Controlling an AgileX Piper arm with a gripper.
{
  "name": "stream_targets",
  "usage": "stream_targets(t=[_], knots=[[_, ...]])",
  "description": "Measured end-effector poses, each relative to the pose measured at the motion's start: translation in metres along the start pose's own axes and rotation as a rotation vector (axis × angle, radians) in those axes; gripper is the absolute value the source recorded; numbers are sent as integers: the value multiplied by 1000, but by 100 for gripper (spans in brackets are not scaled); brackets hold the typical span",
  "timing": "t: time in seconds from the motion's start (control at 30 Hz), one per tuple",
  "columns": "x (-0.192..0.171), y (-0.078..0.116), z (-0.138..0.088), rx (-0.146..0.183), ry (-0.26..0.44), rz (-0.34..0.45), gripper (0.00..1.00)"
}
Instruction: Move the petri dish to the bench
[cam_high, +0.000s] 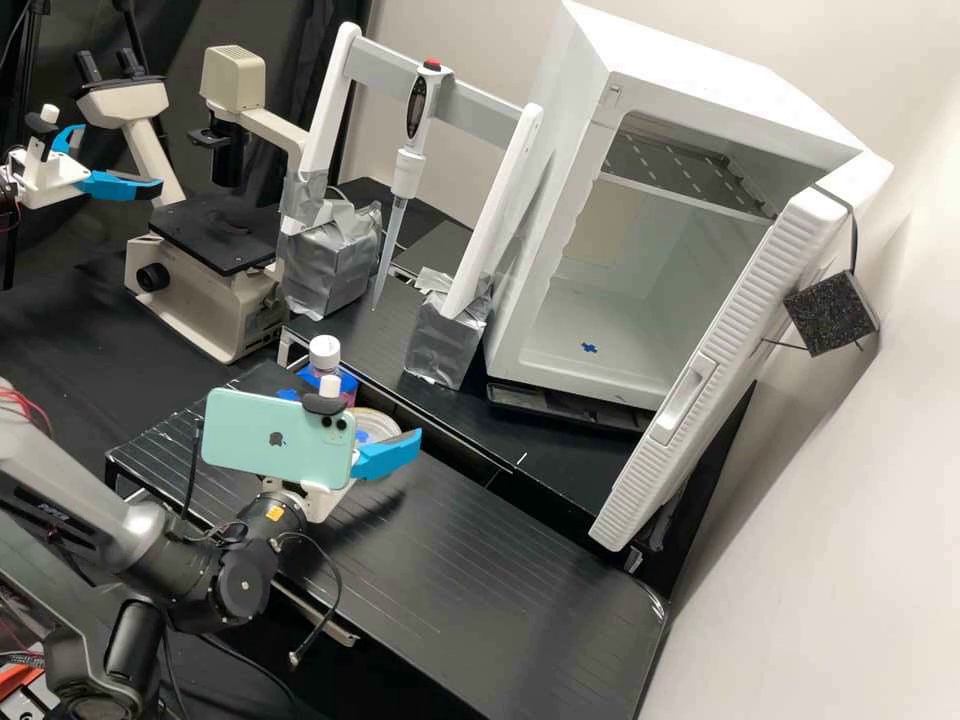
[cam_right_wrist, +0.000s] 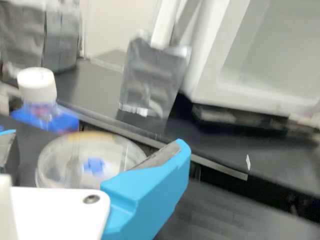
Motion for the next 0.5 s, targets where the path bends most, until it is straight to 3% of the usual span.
stream_targets(t=[0.1,0.23,0.5], knots=[[-1,4,-17,29,67,133,100],[-2,10,-25,70,112,228,100],[11,28,-12,109,97,239,100]])
